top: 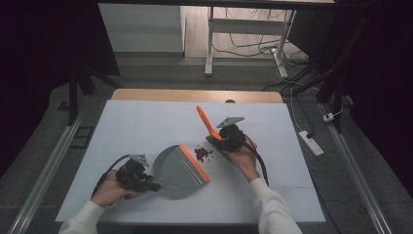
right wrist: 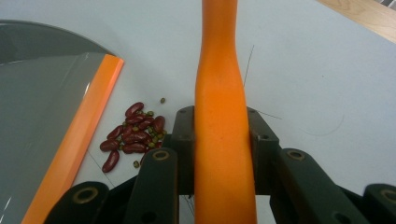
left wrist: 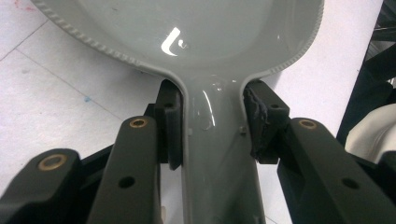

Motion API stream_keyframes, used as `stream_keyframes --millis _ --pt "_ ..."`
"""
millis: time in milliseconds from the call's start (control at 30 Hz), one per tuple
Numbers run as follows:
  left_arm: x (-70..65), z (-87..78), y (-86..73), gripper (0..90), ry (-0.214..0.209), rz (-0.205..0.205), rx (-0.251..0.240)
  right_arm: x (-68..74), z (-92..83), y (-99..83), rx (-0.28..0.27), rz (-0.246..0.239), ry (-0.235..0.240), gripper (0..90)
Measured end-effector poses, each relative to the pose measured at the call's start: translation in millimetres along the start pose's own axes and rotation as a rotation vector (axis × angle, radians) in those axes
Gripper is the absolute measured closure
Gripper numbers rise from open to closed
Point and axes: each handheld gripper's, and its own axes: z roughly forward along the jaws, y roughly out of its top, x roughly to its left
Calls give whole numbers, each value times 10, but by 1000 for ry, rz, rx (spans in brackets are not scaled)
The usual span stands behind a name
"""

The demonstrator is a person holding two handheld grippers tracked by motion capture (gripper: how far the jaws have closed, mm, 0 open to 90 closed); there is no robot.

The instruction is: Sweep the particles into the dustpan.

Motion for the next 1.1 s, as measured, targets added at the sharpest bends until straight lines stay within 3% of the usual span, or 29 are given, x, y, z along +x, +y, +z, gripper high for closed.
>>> stream_keyframes --millis 300,1100 --pt "-4 13 10 613 0 -6 4 82 96 31 23 -13 2 704" --pt "18 42 25 613 -13 -9 8 148 196 88 19 -27 24 704"
